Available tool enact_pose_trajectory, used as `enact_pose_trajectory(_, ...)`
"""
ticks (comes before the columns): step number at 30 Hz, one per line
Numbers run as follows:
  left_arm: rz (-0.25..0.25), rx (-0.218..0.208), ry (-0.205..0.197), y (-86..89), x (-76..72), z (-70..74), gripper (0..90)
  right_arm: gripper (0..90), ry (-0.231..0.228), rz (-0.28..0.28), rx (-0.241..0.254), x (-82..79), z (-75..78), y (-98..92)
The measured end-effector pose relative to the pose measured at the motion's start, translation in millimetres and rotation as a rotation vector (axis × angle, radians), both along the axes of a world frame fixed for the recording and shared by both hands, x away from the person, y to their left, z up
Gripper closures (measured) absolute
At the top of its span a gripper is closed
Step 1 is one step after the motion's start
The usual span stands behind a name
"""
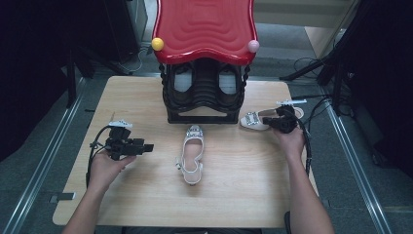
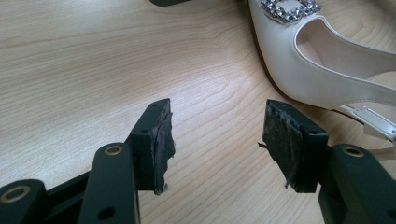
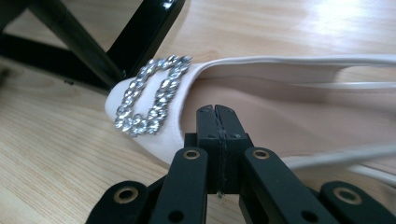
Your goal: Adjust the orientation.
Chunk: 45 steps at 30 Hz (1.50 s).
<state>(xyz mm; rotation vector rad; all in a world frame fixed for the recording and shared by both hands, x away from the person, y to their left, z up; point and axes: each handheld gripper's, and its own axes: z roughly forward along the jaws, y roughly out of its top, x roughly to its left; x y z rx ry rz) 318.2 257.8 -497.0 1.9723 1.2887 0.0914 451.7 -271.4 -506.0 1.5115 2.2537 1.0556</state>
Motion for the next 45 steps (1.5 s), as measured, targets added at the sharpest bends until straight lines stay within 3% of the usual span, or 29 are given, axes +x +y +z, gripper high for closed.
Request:
enact_pose_trajectory(3, 0.003, 0.000, -0.003, 1.2, -0.3, -0.3, 42.5, 90.0, 0.000, -0.001, -0.029, 1.1, -1.3, 5.6)
enact_pose_trajectory(10, 0.005, -0.002, -0.003, 1.7, 0.4, -0.4, 42.4, 90.0, 0.071, -0.014, 0.051, 0.2, -0.5, 3.9)
enact_pose_trajectory(14, 0.007, -0.007, -0.002, 2.3, 0.2, 0.0, 42.4, 90.0, 0.075, 0.004, 0.034, -1.7, 1.3, 10.0)
enact_pose_trajectory(19, 0.007, -0.005, -0.002, 3.2, 0.4, -0.3, 42.3, 90.0, 0.101, 0.043, 0.066, -4.1, 0.6, 16.9)
enact_pose_trajectory(25, 0.010, -0.005, -0.005, 3.7, 0.5, 0.1, 42.3, 90.0, 0.099, 0.084, 0.059, -9.7, 1.6, 31.9)
enact_pose_trajectory(28, 0.007, -0.004, -0.003, 3.5, 0.8, 0.0, 42.3, 90.0, 0.091, 0.093, 0.061, -10.3, 2.6, 33.6)
enact_pose_trajectory(31, 0.008, -0.003, -0.003, 3.4, 0.6, -0.1, 42.3, 90.0, 0.064, 0.087, 0.109, -10.5, 11.1, 28.3)
enact_pose_trajectory(37, 0.008, 0.001, -0.001, 3.1, -0.1, -0.7, 42.2, 90.0, -0.035, 0.051, 0.070, -16.2, 35.7, 13.8)
enact_pose_trajectory(39, 0.010, 0.007, -0.004, 2.9, -1.0, -1.3, 42.3, 90.0, -0.041, 0.035, 0.043, -16.3, 41.7, 7.7)
enact_pose_trajectory(45, 0.016, 0.010, 0.000, 6.0, -3.8, -1.5, 42.3, 90.0, -0.072, -0.019, 0.056, -15.0, 48.2, -17.1)
